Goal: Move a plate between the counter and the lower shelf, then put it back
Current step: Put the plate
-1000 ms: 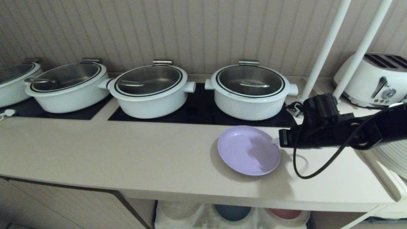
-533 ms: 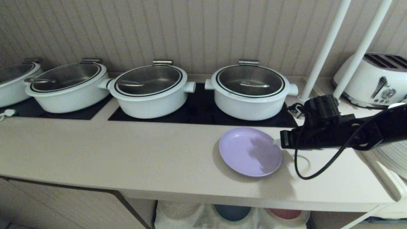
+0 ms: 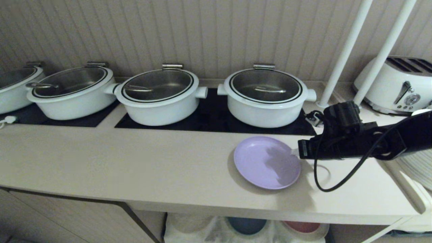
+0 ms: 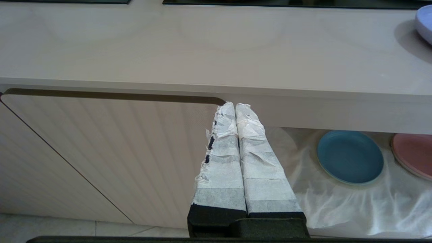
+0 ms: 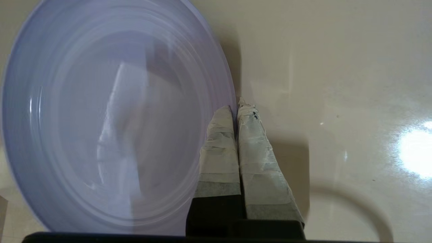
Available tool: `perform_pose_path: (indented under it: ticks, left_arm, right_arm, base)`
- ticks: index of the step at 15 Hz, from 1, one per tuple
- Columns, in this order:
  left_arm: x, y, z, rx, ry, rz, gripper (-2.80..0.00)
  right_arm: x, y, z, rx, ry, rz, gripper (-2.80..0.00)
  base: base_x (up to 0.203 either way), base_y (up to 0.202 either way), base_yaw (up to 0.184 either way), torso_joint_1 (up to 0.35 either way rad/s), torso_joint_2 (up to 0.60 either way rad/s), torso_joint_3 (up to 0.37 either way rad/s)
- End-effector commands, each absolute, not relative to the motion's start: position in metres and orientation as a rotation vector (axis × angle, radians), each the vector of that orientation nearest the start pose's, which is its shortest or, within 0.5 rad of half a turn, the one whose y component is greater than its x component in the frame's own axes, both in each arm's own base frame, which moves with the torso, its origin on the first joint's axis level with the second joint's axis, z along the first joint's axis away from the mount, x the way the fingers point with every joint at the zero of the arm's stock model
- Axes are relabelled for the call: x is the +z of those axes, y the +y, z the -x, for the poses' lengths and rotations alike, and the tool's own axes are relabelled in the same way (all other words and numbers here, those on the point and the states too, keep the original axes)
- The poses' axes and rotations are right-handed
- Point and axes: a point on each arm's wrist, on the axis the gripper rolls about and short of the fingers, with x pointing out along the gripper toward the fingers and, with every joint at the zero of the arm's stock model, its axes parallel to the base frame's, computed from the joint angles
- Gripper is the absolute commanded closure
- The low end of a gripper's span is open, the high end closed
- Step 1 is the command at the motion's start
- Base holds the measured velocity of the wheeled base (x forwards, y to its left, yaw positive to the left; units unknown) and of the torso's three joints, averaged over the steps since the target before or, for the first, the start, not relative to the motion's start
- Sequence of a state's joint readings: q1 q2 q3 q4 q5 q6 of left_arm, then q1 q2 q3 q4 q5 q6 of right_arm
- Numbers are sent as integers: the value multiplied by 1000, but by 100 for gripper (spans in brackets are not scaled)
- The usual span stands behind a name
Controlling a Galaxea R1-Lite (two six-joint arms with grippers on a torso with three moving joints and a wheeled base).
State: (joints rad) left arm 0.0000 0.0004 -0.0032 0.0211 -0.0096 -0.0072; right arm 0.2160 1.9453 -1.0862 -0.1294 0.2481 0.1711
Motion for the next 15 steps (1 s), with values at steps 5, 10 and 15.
perform_pose_path:
  ticks: [5,10,15]
  left_arm:
    - [74,0,23,-9,18,8,0]
    - [74,0,23,-9,18,8,0]
    - [74,0,23,-9,18,8,0]
  right_arm:
    - [128,82,-347,381,773,-173,-280]
    - [132,82,-348,383,758,-174,-280]
    - [141,81,-345,387,734,-173,-280]
  base:
    - [0,0,0,0,0,0]
    - [0,0,0,0,0,0]
    - [0,0,0,0,0,0]
